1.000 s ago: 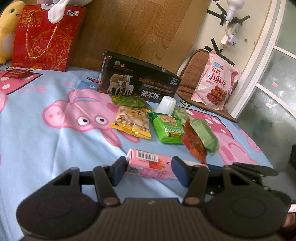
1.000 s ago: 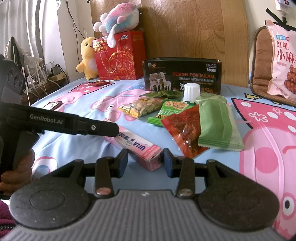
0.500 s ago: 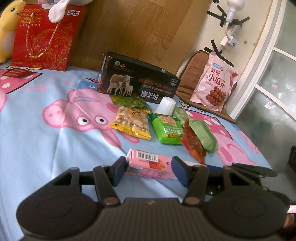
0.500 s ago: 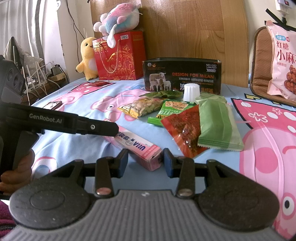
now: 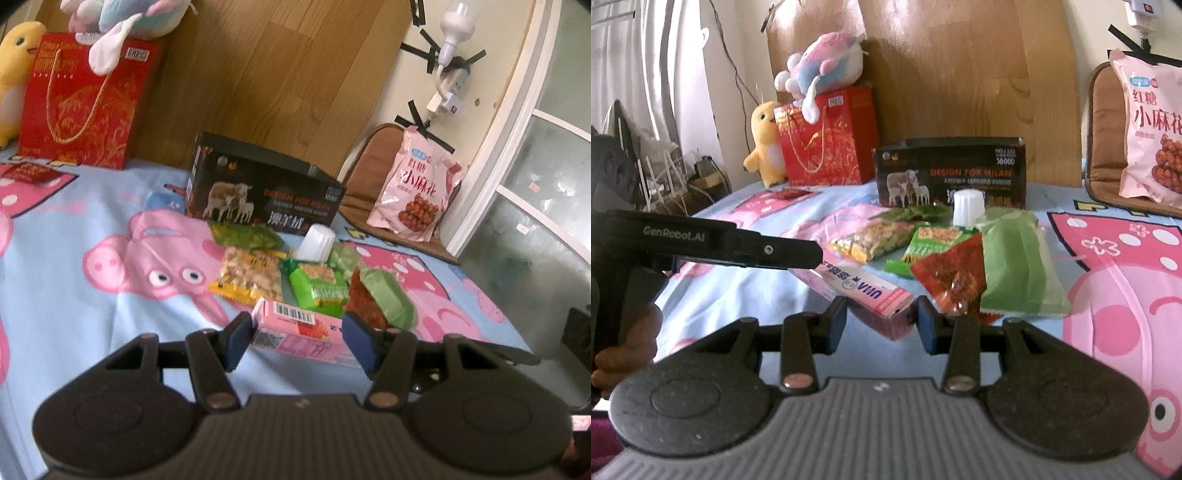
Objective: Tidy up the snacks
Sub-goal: 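Lift the pink juice box into the black tin box and open the left tool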
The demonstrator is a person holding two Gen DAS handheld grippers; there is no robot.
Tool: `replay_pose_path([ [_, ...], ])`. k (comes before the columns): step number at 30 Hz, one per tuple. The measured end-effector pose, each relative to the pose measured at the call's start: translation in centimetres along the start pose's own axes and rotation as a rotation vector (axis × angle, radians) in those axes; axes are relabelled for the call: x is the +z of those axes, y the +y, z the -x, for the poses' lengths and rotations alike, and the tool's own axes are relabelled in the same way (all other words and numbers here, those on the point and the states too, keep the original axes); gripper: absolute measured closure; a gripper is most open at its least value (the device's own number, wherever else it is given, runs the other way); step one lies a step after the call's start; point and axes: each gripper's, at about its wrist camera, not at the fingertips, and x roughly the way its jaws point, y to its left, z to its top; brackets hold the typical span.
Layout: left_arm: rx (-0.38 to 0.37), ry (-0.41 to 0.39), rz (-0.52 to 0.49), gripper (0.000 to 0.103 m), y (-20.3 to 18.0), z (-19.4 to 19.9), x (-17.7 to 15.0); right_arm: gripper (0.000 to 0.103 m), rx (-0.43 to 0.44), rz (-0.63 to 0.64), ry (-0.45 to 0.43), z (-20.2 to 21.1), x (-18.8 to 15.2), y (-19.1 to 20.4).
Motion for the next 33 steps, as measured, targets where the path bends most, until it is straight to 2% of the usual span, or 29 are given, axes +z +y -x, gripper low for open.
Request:
replay_pose_path([
  [9,-0.019,-0.022,0.006,0.049,-0.1,-0.7,2.8,0.059,-0.019,0.026,-0.051,-0.4,2.2,-0.6],
  [17,-0.035,-0.105,-0.035,0.049,-0.1,-2.2,8.1,0.059,-0.048,0.075,-0.144,-2.3,6.8,-1.9],
  [26,-0.024,-0.140,-0.011,0.049,1.8,-7.8,14.6,0.058,-0.090,0.072,-0.217,-7.3,12.4,-4.9],
  [33,0.029,-0.130,0.032,0.048,3.4,-12.8,16.1,0.053,-0.120,0.074,-0.171,-12.3,14.4,-7.2],
])
